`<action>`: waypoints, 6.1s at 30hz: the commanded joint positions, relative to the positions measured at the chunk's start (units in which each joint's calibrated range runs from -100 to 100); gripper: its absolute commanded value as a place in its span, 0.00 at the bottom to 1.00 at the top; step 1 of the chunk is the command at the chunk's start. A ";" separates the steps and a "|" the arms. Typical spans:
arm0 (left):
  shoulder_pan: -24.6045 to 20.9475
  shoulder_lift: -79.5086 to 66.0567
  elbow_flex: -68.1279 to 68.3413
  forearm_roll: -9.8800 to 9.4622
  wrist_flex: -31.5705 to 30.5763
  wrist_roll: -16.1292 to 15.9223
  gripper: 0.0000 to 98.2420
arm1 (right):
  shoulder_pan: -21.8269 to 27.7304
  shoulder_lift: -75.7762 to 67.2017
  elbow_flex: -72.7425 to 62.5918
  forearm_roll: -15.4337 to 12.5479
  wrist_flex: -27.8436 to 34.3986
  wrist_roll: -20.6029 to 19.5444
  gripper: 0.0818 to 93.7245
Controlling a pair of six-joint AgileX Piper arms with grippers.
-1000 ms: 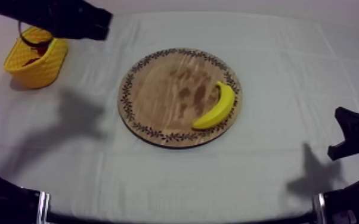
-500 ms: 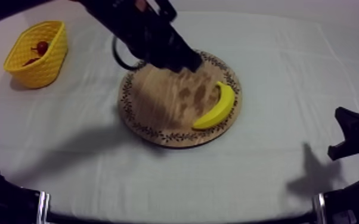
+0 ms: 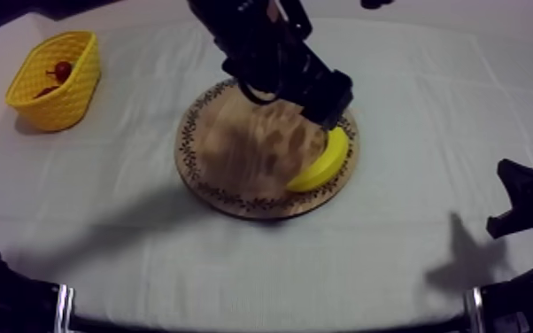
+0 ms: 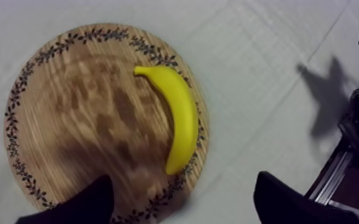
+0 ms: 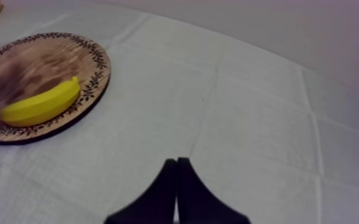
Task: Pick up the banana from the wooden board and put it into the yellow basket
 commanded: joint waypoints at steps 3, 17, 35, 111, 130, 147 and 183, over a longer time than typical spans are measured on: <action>-0.05 4.65 -3.33 0.51 0.35 -0.43 0.94 | 0.01 0.03 -0.03 0.00 0.01 0.00 0.00; -0.19 20.43 -12.68 3.02 2.40 -3.33 0.92 | 0.01 0.03 -0.03 0.00 0.01 0.00 0.00; 0.26 31.43 -18.47 4.73 6.35 -5.60 0.88 | 0.01 0.03 -0.03 0.00 0.01 0.00 0.00; -37.02 -10.50 6.52 -5.46 14.85 -9.99 0.09 | 0.01 0.03 -0.03 0.00 0.01 0.00 0.00; -45.47 -2.56 2.67 -4.25 12.57 -14.91 0.46 | 0.01 0.03 -0.03 0.00 0.01 0.00 0.00; -46.27 -17.84 10.27 -4.55 11.82 -13.14 0.81 | 0.01 0.03 -0.03 0.00 0.01 0.00 0.00; -41.36 -79.62 69.59 -0.63 -20.01 -10.37 0.04 | 0.01 0.03 -0.03 0.00 0.01 0.00 0.00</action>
